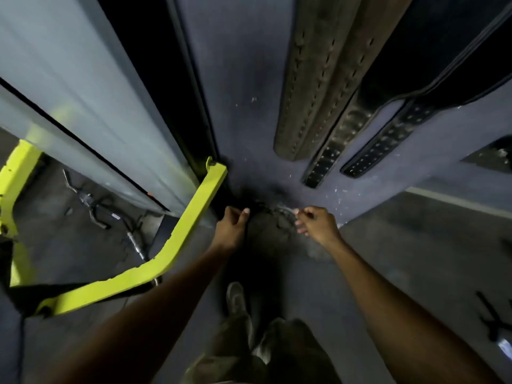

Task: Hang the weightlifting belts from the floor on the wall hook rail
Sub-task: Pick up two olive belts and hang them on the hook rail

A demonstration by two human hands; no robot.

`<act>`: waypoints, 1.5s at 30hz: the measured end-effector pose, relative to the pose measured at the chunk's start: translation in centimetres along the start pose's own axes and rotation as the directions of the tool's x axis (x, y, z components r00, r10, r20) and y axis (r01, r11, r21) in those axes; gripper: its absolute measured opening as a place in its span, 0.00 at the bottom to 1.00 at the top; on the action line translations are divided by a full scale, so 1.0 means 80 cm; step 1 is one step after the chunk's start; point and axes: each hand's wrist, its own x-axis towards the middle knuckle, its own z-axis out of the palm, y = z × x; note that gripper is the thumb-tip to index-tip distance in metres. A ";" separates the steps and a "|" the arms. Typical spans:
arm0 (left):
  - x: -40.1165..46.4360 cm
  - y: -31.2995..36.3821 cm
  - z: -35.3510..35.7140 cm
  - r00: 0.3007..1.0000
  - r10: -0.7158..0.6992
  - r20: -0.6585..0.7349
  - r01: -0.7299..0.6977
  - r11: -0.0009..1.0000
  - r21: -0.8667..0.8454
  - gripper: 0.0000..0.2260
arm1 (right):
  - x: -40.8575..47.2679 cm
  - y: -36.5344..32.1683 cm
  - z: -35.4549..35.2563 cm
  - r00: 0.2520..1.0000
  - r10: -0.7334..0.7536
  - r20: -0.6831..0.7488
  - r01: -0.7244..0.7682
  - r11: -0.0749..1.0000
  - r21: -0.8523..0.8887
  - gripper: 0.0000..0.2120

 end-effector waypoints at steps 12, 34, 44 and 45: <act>0.137 -0.153 0.128 0.932 -0.295 0.209 0.251 0.944 0.214 0.17 | 0.147 0.230 0.084 0.917 0.386 0.099 -0.398 0.896 0.196 0.09; 0.557 -0.570 0.489 0.906 -0.368 0.206 0.236 0.847 0.477 0.25 | 0.491 0.675 0.342 0.866 0.431 0.256 -0.479 0.861 0.171 0.10; 0.466 -0.516 0.468 0.930 -0.160 0.331 0.095 0.974 0.204 0.17 | 0.452 0.644 0.313 0.720 0.627 0.296 -0.683 0.568 0.458 0.23; 0.449 -0.494 0.456 0.916 -0.190 0.354 0.130 0.974 0.187 0.17 | 0.450 0.626 0.300 0.695 0.635 0.336 -0.702 0.498 0.509 0.27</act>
